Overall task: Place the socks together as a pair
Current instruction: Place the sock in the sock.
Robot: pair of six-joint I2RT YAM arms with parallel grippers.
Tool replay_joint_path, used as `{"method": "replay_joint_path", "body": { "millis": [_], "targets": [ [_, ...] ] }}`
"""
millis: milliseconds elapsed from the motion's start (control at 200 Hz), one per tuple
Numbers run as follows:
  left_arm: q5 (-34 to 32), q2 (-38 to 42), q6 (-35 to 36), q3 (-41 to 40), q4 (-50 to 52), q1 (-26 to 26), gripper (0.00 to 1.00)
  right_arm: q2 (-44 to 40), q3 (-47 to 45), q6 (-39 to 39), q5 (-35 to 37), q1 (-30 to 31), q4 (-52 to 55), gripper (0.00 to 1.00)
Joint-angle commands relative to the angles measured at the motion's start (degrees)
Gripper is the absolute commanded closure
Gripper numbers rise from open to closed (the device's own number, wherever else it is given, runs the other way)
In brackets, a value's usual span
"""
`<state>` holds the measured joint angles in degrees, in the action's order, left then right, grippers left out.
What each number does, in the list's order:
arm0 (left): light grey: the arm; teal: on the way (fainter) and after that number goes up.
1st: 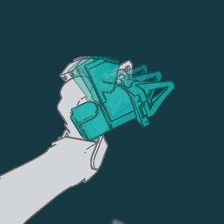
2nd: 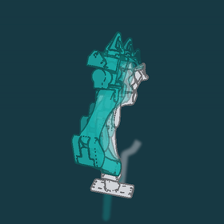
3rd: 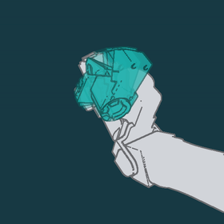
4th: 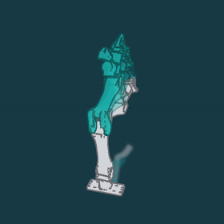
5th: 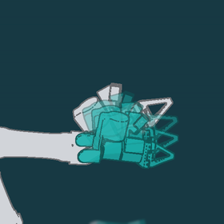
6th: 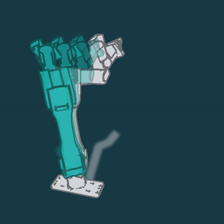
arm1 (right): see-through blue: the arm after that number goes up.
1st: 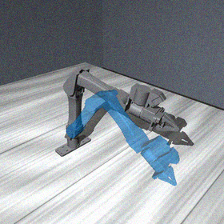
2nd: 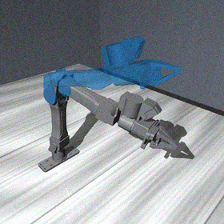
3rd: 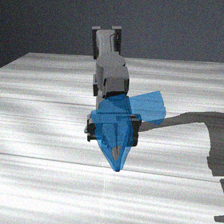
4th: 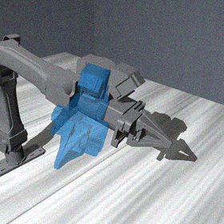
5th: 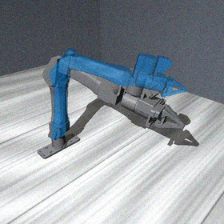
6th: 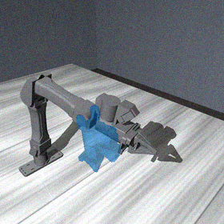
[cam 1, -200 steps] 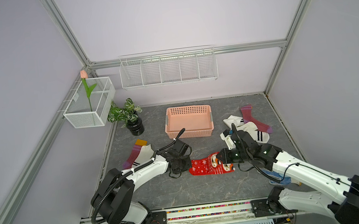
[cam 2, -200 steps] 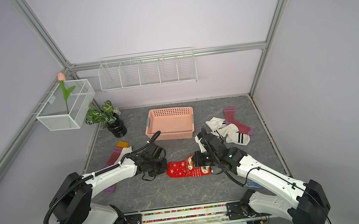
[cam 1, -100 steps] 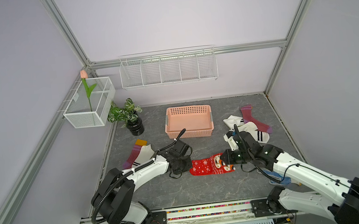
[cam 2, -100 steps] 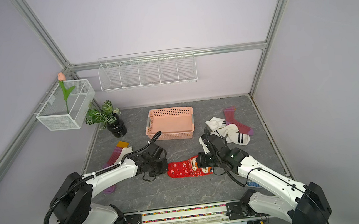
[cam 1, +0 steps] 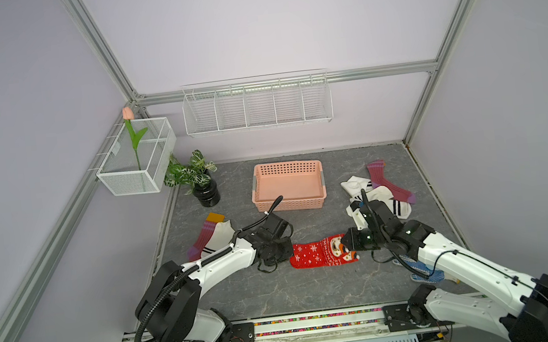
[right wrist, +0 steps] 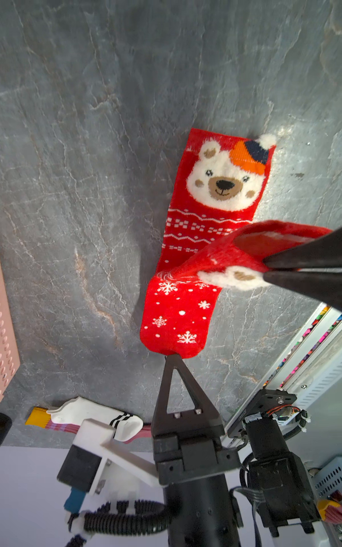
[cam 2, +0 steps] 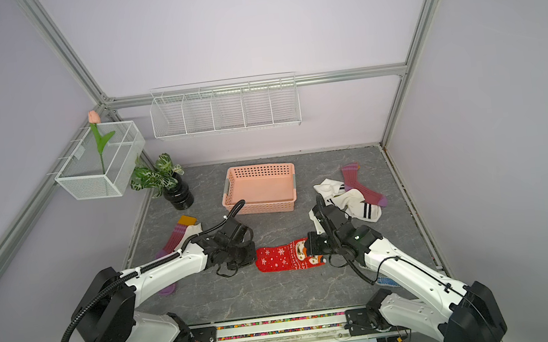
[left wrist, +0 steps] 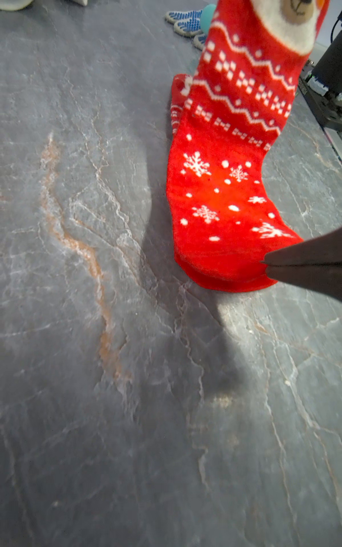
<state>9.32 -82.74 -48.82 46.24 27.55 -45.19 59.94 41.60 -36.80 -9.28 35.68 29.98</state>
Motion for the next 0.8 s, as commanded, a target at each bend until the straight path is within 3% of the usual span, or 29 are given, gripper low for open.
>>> {"method": "replay_joint_path", "body": {
  "millis": [0,620,660,725,795],
  "targets": [
    [0.7,-0.9,-0.9,0.1,-1.1,-0.4,1.00,-0.8,-1.6,1.4,-0.4,-1.1,1.6,0.92],
    [0.4,-3.1,0.2,-1.0,-2.0,-0.4,1.00,3.8,-6.3,2.3,2.4,-5.5,0.8,0.86],
    [0.1,-2.7,0.2,-1.1,-1.9,-0.4,0.94,4.5,-6.4,2.1,3.8,-5.6,1.2,0.77],
    [-0.4,-2.0,0.1,-1.2,-1.9,-0.4,0.83,5.3,-6.5,2.1,6.4,-5.7,1.7,0.76],
    [-1.0,-1.4,0.2,-1.3,-1.4,-0.4,0.62,5.5,-6.7,2.0,8.8,-5.8,1.9,0.72]
  ]
}}
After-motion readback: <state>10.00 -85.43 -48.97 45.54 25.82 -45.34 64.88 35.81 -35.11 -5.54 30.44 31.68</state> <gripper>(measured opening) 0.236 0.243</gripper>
